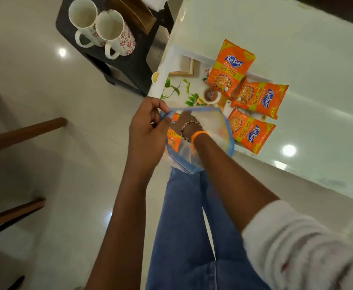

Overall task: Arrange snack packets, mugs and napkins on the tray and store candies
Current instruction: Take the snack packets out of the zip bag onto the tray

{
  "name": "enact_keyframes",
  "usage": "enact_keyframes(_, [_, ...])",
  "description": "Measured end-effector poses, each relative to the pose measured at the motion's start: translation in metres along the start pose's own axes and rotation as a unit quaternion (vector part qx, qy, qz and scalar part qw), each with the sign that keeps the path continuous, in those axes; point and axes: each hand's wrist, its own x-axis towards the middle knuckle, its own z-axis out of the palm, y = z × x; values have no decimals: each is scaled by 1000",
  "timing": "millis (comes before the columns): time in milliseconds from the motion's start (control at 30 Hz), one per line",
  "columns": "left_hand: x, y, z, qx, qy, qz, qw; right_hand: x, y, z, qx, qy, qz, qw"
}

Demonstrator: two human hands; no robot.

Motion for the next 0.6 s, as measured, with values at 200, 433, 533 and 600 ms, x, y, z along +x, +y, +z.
enact_keyframes(200, [-28,-2,8,-38,-6,41,998,-3,6,31,50,77,-17,996])
enact_keyframes(433, [-27,-7,8,-11,54,37,998,-5,19,11,25,16,-47,998])
enact_keyframes(533, [-23,-14,8,12,67,21,997,-14,27,-6,59,49,-66,995])
enact_keyframes(600, [-19,-18,12,28,75,23,996,-24,33,-18,144,109,-94,979])
